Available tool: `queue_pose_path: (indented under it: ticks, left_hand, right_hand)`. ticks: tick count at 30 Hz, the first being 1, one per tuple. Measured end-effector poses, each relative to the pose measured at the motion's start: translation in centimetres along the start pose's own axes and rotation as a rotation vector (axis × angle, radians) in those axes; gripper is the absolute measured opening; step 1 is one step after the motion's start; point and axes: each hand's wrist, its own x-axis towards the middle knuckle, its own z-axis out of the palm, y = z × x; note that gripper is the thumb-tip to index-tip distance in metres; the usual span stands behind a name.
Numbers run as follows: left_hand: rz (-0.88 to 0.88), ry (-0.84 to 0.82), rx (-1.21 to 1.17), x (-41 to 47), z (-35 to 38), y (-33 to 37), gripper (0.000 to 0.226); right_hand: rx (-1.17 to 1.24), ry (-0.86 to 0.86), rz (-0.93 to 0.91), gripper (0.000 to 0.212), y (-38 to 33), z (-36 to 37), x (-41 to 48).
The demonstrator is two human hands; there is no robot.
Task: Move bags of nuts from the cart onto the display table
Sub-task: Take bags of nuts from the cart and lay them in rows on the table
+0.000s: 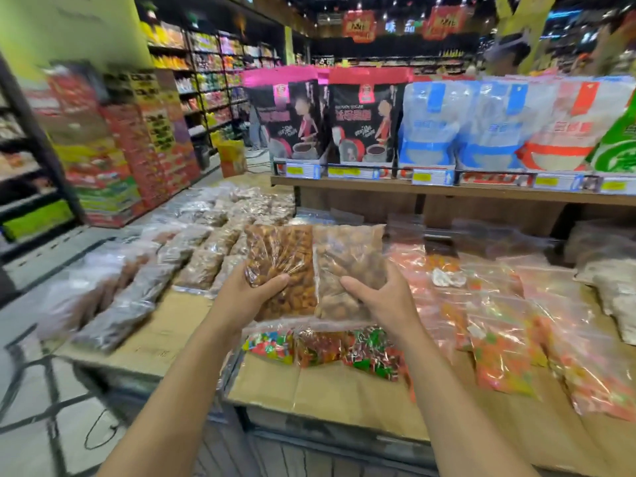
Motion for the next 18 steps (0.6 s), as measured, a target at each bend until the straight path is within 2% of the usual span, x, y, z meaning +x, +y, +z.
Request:
queue_pose_path:
  ticks: [2, 4, 7, 9, 16, 18]
  left_hand:
    - [0.002, 0.037, -0.018, 0.2, -2.7, -0.3, 0.034]
    - [0.007, 0.071, -0.041, 0.4, -5.3, -0.4, 0.034]
    - [0.021, 0.107, -0.023, 0.9, -9.1, -0.9, 0.03]
    - [0.039, 0.125, -0.004, 1.5, -11.9, -1.5, 0.029]
    - [0.032, 0.158, 0.013, 3.6, -21.2, -2.7, 0.03]
    - [0.021, 0.155, 0.01, 3.9, -23.5, -3.3, 0.046]
  right_hand:
    - [-0.021, -0.051, -0.005, 0.053, -0.7, 2.6, 0.6]
    - [-0.025, -0.09, -0.012, 0.052, -1.3, 5.2, 1.3]
    - [-0.021, -0.121, -0.02, 0.067, -2.1, 9.4, 2.2]
    - [-0.001, -0.137, -0.022, 0.069, -2.8, 12.3, 2.6]
    - [0.038, -0.17, 0.002, 0.042, -4.4, 21.8, 3.4]
    - [0.045, -0.179, 0.013, 0.039, -4.6, 24.2, 3.5]
